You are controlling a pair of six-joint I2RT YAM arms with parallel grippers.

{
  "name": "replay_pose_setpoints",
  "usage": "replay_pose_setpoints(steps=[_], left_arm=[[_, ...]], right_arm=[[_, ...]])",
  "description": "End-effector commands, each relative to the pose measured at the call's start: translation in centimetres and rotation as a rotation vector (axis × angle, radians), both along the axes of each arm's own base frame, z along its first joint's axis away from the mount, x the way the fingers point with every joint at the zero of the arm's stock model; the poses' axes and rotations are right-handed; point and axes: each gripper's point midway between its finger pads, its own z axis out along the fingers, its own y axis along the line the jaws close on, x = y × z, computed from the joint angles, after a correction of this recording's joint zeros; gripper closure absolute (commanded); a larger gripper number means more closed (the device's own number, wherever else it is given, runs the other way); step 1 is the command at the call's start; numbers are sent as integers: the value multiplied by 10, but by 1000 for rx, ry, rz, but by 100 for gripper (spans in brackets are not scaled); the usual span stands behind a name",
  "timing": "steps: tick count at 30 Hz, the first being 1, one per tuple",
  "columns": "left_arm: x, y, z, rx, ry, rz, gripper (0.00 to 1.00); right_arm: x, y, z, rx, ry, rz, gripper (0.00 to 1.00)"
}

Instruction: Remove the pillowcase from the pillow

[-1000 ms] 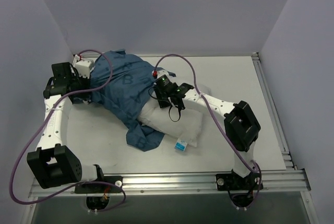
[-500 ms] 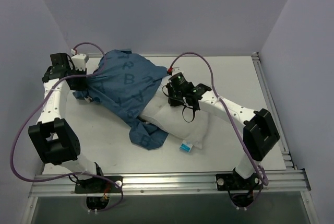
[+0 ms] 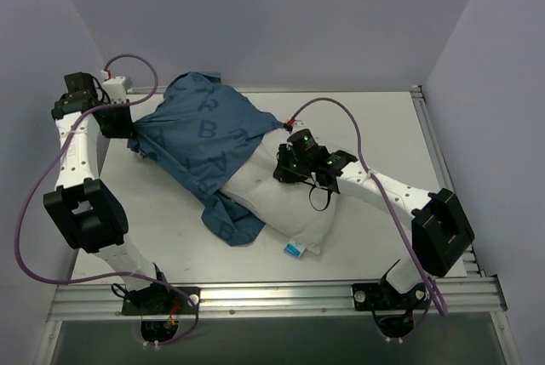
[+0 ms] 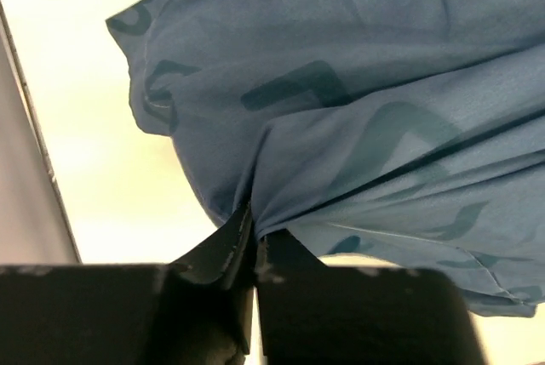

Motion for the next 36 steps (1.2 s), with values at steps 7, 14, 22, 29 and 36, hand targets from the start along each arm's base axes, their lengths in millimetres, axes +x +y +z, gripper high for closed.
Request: replay_pose_setpoints(steps=[7, 14, 22, 29, 36], left_arm=[[-16, 12, 77, -40, -333, -157, 3], [-49, -120, 99, -36, -324, -486, 3], [-60, -290, 74, -21, -287, -810, 3], [-57, -370, 31, 22, -253, -904, 14], [-53, -374, -8, 101, -185, -906, 48]], right_arm=[[-105, -54, -58, -319, 340, 198, 100], [-128, 3, -43, -89, 269, 424, 100], [-128, 7, -19, 49, 175, 425, 100], [-132, 9, -18, 156, 134, 388, 100], [-125, 9, -16, 183, 110, 358, 100]])
